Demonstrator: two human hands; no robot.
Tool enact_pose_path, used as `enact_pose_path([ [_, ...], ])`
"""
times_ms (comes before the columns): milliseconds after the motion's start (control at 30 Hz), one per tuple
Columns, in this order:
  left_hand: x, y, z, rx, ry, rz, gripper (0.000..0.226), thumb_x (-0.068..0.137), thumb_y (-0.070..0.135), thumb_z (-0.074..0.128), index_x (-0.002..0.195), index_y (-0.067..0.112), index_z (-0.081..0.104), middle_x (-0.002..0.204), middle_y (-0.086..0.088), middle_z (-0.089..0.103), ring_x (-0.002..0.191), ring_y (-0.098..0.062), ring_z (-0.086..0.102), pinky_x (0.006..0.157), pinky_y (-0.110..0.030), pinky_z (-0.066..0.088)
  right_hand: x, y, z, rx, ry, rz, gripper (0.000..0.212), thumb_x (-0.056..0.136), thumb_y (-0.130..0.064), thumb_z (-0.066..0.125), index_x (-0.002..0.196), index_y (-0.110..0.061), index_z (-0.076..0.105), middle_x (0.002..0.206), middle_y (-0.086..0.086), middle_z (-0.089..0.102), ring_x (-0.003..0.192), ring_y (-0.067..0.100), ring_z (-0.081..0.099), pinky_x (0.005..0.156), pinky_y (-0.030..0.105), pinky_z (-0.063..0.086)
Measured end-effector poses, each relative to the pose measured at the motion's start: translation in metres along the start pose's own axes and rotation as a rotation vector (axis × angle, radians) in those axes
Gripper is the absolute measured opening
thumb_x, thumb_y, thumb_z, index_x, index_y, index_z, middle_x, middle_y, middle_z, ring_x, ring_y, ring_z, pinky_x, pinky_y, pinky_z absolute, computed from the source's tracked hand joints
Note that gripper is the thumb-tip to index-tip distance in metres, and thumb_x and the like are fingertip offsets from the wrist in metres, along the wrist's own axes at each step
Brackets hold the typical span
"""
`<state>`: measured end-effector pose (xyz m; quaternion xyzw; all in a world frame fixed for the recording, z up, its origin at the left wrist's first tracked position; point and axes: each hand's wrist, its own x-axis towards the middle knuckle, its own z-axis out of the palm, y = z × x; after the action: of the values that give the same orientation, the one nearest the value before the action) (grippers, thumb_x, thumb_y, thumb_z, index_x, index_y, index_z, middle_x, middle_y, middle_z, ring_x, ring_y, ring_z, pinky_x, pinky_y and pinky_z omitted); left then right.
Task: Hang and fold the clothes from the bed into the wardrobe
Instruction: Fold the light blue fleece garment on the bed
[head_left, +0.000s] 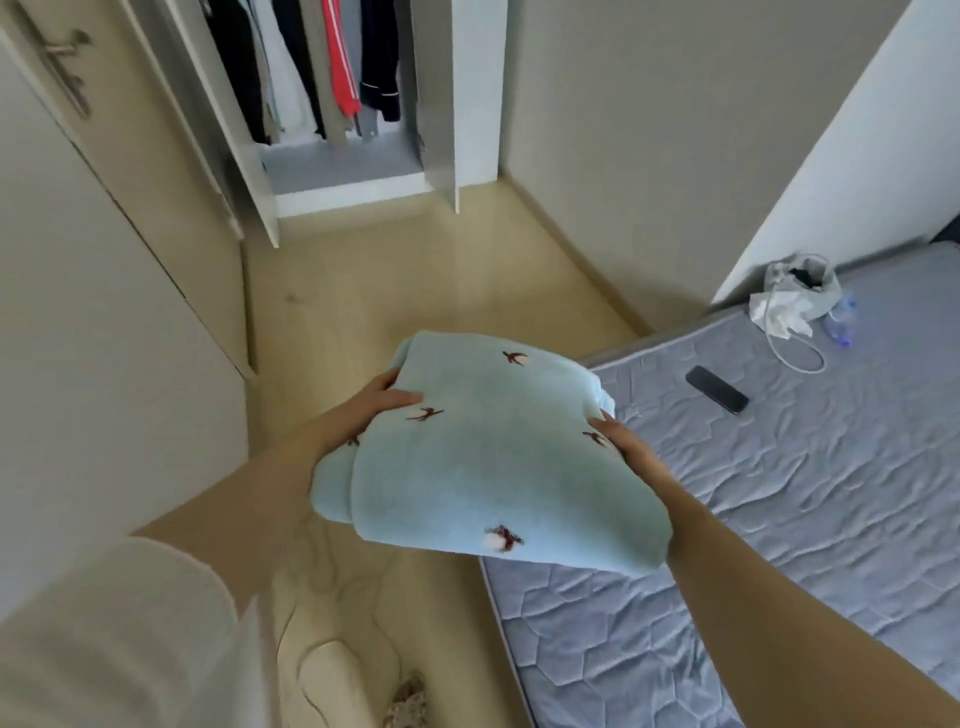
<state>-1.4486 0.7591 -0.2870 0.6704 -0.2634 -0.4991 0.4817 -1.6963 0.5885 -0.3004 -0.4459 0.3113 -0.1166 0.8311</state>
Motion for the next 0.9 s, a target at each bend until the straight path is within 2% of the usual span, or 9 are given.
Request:
enact_pose_path([
  [133,-0.014,0.017,-0.090,-0.032,0.116,0.029,0.089,0.047,0.038,0.071,0.127,0.025,0.035,0.107,0.007,0.057,0.078,0.003,0.061,0.060,-0.010,0.048,0.060,-0.021,0.079,-0.047,-0.061,0.031,0.023,0.094,-0.014,0.041,0.102,-0.022,0.060,0.078,-0.003,0.074,0.065,0.013,0.070,0.052,0.020,0.053],
  [200,-0.016,0.017,-0.124,-0.039,0.149,0.039,0.078,0.066,0.026,0.073,0.133,0.022,0.034,0.112,0.006,0.056,0.080,0.004,0.059,0.058,-0.007,0.047,0.082,-0.026,0.108,-0.064,-0.079,0.033,0.022,0.094,-0.013,0.041,0.101,-0.020,0.060,0.076,-0.003,0.074,0.064,0.012,0.070,0.051,0.019,0.053],
  [300,-0.013,0.024,-0.172,-0.031,0.247,0.037,0.060,0.088,0.012,0.058,0.141,0.010,0.030,0.120,0.001,0.052,0.085,-0.003,0.058,0.064,-0.009,0.047,0.116,-0.036,0.146,-0.087,-0.107,0.047,0.020,0.091,-0.019,0.048,0.102,-0.021,0.066,0.079,-0.002,0.074,0.067,0.014,0.071,0.052,0.021,0.053],
  [367,-0.011,0.028,-0.201,-0.047,0.291,0.040,0.067,0.082,0.016,0.063,0.140,0.010,0.031,0.124,-0.002,0.052,0.088,-0.005,0.058,0.068,-0.014,0.046,0.140,-0.043,0.170,-0.101,-0.138,0.057,0.020,0.085,-0.025,0.055,0.091,-0.024,0.075,0.081,-0.001,0.074,0.068,0.016,0.071,0.052,0.023,0.053],
  [500,-0.006,0.035,-0.253,-0.087,0.338,0.047,0.082,0.058,0.034,0.070,0.133,0.020,0.039,0.109,0.007,0.059,0.085,-0.001,0.061,0.068,-0.014,0.046,0.191,-0.057,0.213,-0.142,-0.185,0.097,0.021,0.086,-0.025,0.054,0.084,-0.022,0.075,0.075,0.000,0.074,0.064,0.016,0.071,0.048,0.022,0.052],
  [600,0.016,0.042,-0.292,-0.087,0.350,0.058,0.076,0.052,0.032,0.076,0.121,0.025,0.043,0.111,0.005,0.062,0.083,-0.001,0.063,0.066,-0.013,0.047,0.236,-0.070,0.236,-0.165,-0.198,0.087,0.025,0.084,-0.027,0.057,0.071,-0.027,0.078,0.073,0.000,0.074,0.061,0.016,0.070,0.045,0.022,0.051],
  [667,0.043,0.058,-0.319,-0.108,0.380,0.079,0.059,0.069,0.028,0.072,0.120,0.022,0.044,0.104,0.007,0.062,0.078,0.000,0.063,0.061,-0.011,0.048,0.270,-0.085,0.250,-0.150,-0.225,0.105,0.016,0.073,-0.031,0.063,0.077,-0.025,0.078,0.078,0.002,0.074,0.066,0.020,0.071,0.050,0.025,0.053],
  [733,0.074,0.079,-0.346,-0.113,0.429,0.082,0.037,0.085,0.022,0.062,0.116,0.024,0.044,0.096,0.012,0.061,0.072,0.002,0.063,0.055,-0.008,0.047,0.310,-0.103,0.259,-0.137,-0.256,0.130,0.026,0.064,-0.033,0.066,0.086,-0.022,0.077,0.082,0.005,0.073,0.071,0.023,0.071,0.055,0.029,0.054],
  [900,0.161,0.141,-0.411,-0.092,0.422,0.103,0.031,0.080,0.029,0.061,0.109,0.029,0.050,0.096,0.011,0.066,0.080,-0.004,0.067,0.061,-0.014,0.049,0.414,-0.166,0.283,-0.093,-0.290,0.141,0.039,0.064,-0.032,0.062,0.100,-0.016,0.066,0.075,0.006,0.072,0.065,0.024,0.070,0.059,0.029,0.051],
])
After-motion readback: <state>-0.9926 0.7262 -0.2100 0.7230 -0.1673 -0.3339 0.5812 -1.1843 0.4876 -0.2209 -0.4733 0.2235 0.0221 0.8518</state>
